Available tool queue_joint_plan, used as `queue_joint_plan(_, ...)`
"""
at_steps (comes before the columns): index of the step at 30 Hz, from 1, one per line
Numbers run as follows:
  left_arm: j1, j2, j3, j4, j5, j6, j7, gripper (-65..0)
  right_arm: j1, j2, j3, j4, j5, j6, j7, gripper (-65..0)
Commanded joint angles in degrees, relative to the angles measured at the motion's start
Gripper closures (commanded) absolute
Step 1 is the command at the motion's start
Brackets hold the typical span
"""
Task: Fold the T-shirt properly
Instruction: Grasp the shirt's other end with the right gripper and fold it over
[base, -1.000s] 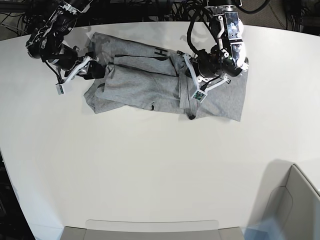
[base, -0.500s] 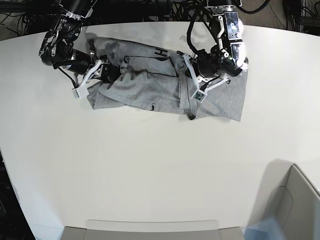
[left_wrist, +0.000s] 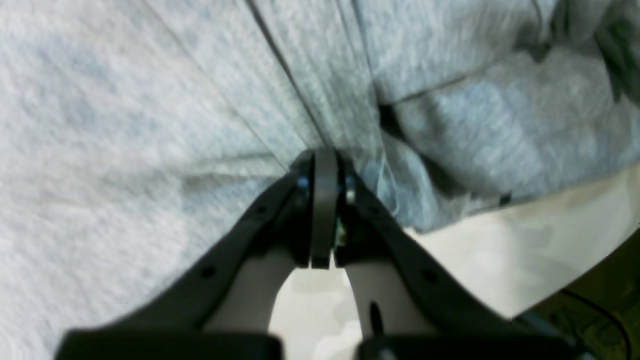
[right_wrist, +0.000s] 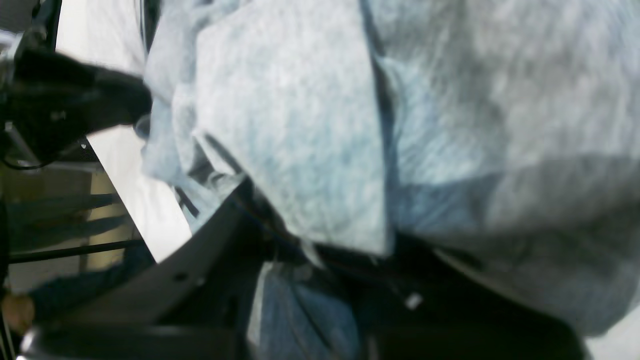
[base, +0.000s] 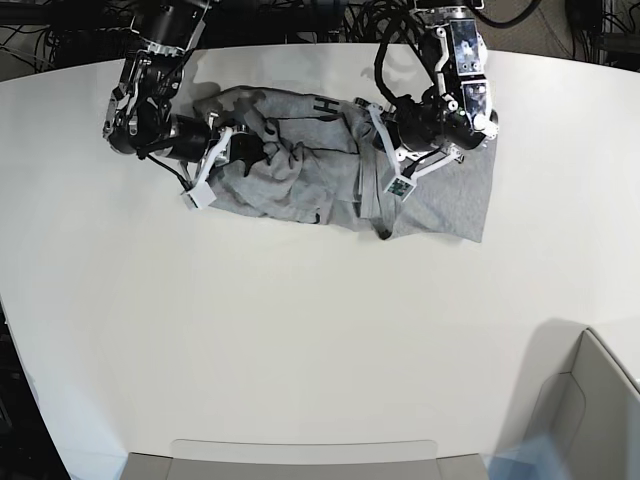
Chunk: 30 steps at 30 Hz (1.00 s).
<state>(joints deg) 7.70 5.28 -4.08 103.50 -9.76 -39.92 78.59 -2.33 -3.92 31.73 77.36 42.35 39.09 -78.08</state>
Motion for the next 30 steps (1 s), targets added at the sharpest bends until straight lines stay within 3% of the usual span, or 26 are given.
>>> queue_joint_plan(1, -0.63, 0.3, -0.1, 2.03, -0.22, -0.08, -0.21, -0.3, 0.44, 1.07, 1.46, 0.48, -3.01, 0.91, -0.29, 0.0)
queue_joint_plan(3, -0.63, 0.48, -0.28, 3.79, -0.22, -0.08, -0.13, -0.3, 2.37, 1.95, 3.84, 0.66, -3.36, 0.91, 1.56, 0.0)
queue_joint_plan(7, -0.63, 0.57, -0.71, 6.08, -0.31, -0.08, -0.13, -0.3, 6.06, 6.69, 5.15, 0.48, -3.01, 0.91, 3.75, 0.0)
queue_joint_plan(13, -0.98, 2.85, -9.07, 8.36, -0.31, -0.08, -0.13, -0.3, 11.08, 12.58, 4.98, 0.4, -3.27, 0.91, 6.74, 0.0)
queue_joint_plan(20, -1.07, 1.71, -17.24, 8.19, -0.22, -0.08, -0.13, -0.3, 15.12, 14.08, 3.22, 1.45, -3.36, 0.51, 6.74, 0.0)
queue_joint_plan(23, -1.07, -0.58, -21.11, 8.01, -0.22, -0.08, -0.13, -0.3, 14.77, 13.99, -4.08, 7.6, -3.36, -2.3, 6.83, 0.0)
queue_joint_plan(30, -1.07, -4.18, -25.33, 7.31, -0.22, -0.08, -0.21, -0.3, 11.87, 12.76, -23.33, 23.52, -3.36, -13.82, 6.92, 0.0)
